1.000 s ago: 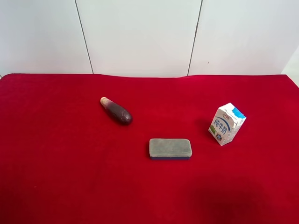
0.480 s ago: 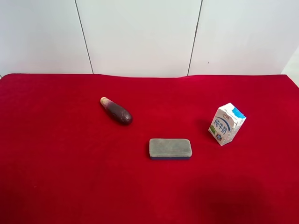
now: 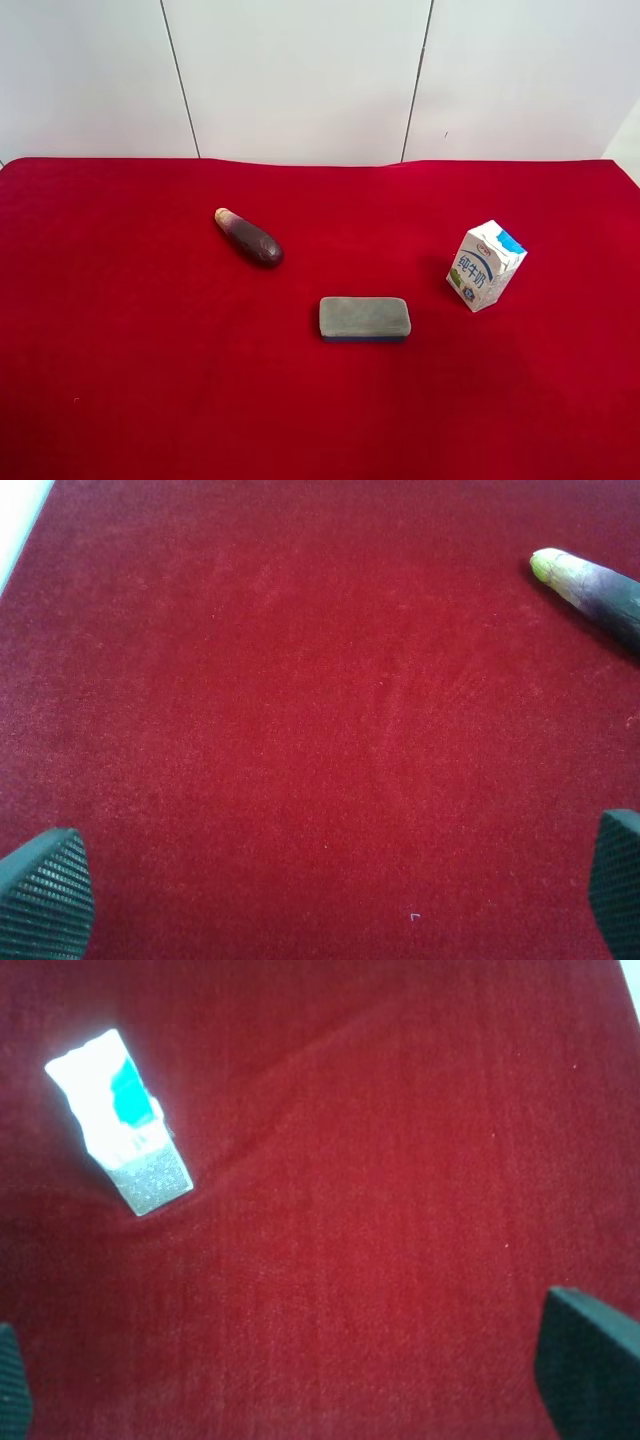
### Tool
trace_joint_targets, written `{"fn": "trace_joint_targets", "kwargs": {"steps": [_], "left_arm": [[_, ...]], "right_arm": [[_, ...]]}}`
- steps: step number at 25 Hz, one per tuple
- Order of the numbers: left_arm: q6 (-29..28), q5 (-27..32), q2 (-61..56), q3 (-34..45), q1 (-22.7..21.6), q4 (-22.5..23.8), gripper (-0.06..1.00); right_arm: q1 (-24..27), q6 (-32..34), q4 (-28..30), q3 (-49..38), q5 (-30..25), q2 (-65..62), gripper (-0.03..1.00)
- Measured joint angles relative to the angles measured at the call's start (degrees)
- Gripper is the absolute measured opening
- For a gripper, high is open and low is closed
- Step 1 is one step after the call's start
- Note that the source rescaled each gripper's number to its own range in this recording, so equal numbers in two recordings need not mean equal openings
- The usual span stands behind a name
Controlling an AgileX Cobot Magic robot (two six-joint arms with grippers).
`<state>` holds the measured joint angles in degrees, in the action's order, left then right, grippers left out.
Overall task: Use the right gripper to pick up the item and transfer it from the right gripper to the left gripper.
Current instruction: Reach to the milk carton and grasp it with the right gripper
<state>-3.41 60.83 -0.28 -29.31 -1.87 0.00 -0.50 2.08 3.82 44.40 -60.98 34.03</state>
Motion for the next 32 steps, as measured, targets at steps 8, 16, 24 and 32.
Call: {"fn": "trace_joint_targets", "kwargs": {"steps": [8, 16, 24, 32], "left_arm": [[0.0, 0.0, 0.0, 0.0, 0.0, 0.0, 1.0], [0.0, 0.0, 0.0, 0.0, 0.0, 0.0, 1.0], [0.0, 0.0, 0.0, 0.0, 0.0, 0.0, 1.0], [0.0, 0.0, 0.0, 0.0, 0.0, 0.0, 1.0]], "right_arm": [[-1.42, -0.54, 0.41, 11.96, -0.25, 25.49, 1.0], [-9.51, -2.51, 1.11, 20.52, -1.66, 45.86, 1.0], [-10.9, -2.98, 1.58, 24.68, -1.46, 59.95, 1.0], [-10.9, -3.26, 0.78, 24.99, 1.25, 67.54, 1.0]]}}
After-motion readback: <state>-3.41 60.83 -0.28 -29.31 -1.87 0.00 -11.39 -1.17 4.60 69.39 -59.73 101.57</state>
